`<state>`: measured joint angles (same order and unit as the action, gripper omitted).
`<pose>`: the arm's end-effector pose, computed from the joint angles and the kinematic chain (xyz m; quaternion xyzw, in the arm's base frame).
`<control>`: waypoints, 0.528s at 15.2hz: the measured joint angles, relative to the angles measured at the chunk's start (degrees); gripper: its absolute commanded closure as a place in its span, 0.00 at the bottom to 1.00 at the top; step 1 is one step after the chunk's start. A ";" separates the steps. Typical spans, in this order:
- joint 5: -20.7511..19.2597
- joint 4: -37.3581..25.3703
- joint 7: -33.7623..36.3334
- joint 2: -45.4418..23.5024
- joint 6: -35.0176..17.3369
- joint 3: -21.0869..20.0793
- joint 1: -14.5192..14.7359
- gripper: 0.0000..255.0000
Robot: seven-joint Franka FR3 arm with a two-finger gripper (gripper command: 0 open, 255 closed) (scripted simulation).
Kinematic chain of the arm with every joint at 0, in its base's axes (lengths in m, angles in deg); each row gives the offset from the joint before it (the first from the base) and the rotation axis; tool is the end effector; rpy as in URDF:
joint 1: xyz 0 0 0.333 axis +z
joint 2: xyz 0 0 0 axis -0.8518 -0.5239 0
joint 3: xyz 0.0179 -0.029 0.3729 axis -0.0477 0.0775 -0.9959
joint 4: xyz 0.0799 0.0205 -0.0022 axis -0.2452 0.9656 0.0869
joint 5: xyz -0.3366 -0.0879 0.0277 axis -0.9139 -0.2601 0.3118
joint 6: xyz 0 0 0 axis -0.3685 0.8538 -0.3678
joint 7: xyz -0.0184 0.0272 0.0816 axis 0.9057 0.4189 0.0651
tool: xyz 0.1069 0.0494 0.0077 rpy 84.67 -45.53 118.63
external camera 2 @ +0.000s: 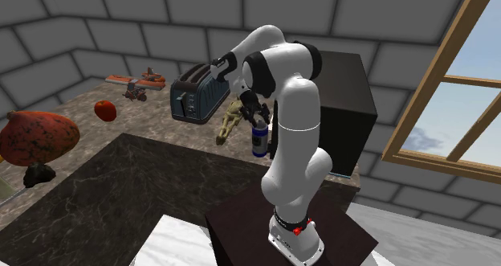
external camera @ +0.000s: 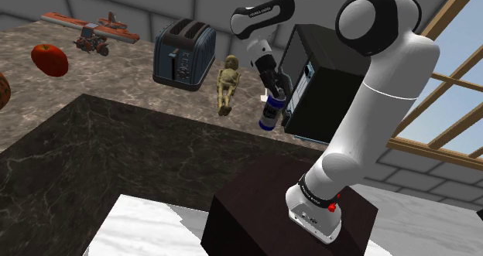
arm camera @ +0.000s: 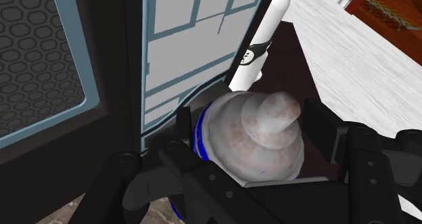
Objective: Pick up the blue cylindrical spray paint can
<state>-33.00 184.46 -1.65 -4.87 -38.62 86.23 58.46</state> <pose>0.4103 -0.1047 0.4486 -0.8664 -0.0755 0.4835 0.1000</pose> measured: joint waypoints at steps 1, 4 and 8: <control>-0.03 -0.19 0.02 0.29 0.48 -0.01 0.03 1.00; -0.26 -1.44 -0.10 1.09 2.50 0.02 0.07 1.00; -0.47 -3.57 -0.22 2.06 5.58 -0.01 0.18 1.00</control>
<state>-33.48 180.90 -1.87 -2.80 -33.03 86.22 58.64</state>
